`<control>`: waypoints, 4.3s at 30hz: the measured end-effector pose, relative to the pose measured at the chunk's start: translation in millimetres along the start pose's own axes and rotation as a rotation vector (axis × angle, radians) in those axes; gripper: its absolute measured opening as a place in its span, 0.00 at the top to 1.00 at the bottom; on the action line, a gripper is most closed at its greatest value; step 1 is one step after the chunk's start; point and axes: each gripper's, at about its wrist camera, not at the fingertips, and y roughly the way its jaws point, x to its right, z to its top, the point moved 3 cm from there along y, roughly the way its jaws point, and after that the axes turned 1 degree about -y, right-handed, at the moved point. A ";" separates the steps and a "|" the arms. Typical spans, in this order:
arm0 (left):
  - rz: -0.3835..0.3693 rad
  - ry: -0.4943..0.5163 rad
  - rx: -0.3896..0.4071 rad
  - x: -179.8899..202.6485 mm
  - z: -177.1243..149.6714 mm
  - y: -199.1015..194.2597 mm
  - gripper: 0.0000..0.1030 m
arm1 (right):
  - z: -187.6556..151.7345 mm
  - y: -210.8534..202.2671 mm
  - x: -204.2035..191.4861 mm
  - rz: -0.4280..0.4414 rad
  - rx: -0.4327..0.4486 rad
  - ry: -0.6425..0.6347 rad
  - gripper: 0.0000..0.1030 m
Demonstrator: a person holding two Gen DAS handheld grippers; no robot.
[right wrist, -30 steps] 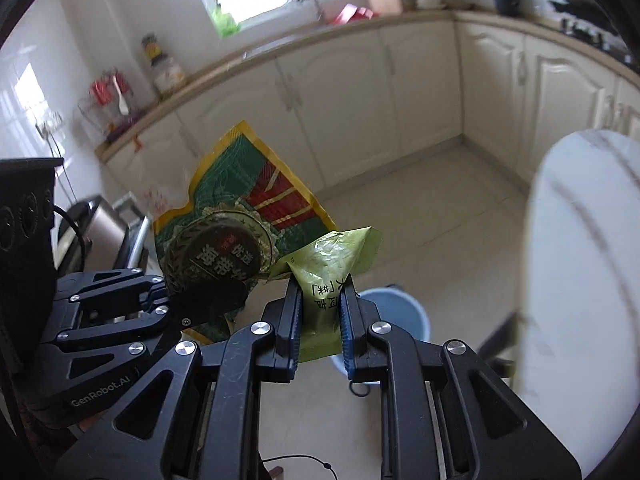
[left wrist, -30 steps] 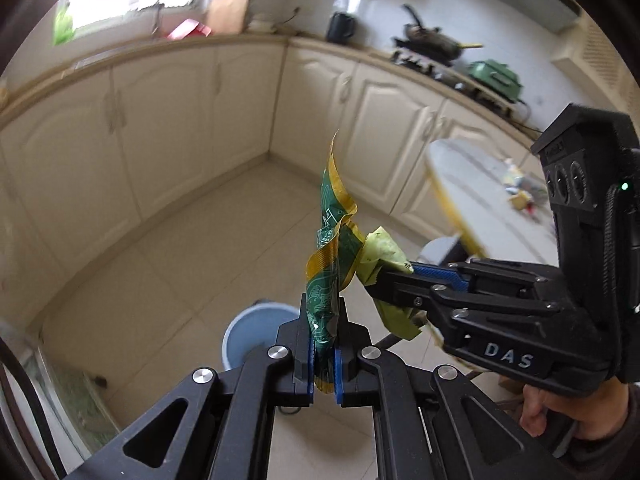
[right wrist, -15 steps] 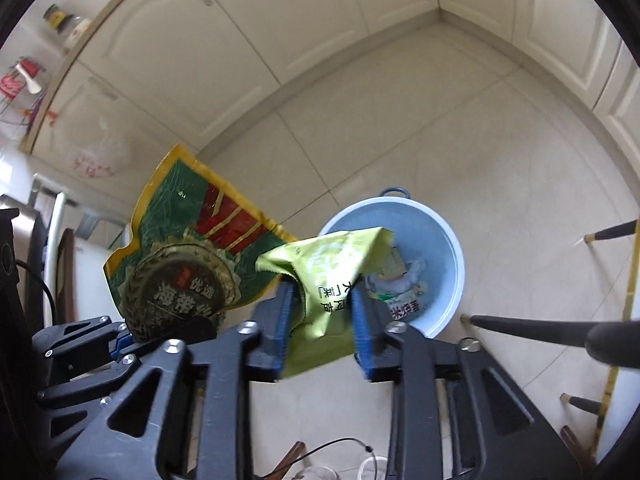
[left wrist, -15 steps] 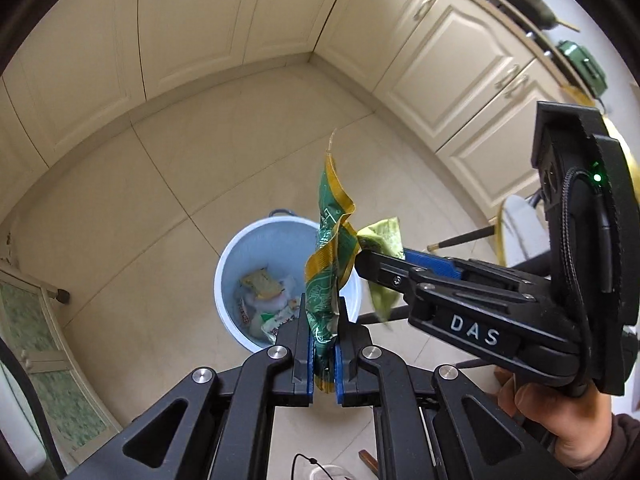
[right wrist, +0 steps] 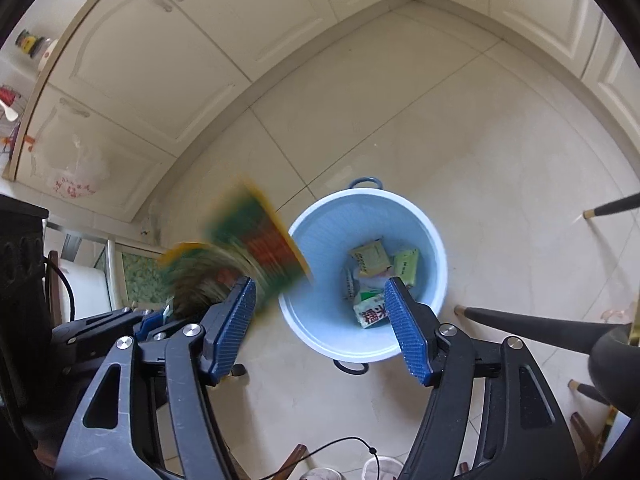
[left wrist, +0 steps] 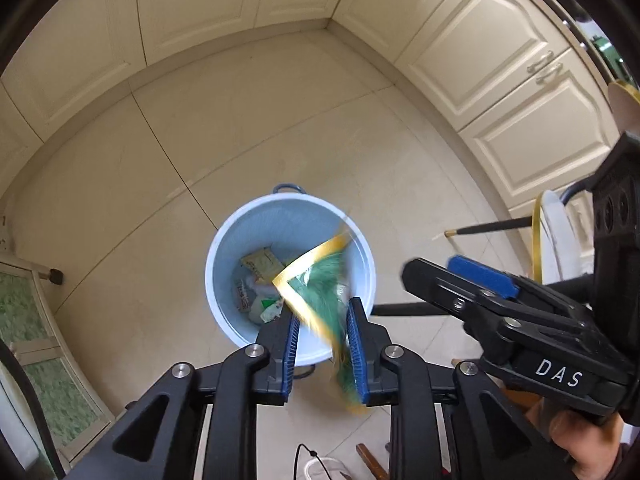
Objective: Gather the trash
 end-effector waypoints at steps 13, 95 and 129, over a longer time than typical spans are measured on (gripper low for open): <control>0.127 -0.039 0.161 34.3 -25.2 -65.8 0.54 | -10.3 -40.8 -18.9 0.009 0.030 -0.046 0.37; 0.057 0.536 0.513 471.9 -38.2 -103.0 0.01 | -150.0 -522.9 260.0 -0.484 0.622 0.245 0.00; -0.103 0.607 0.347 467.9 21.9 -59.8 0.77 | -64.9 -433.0 292.0 -0.477 0.394 0.119 0.25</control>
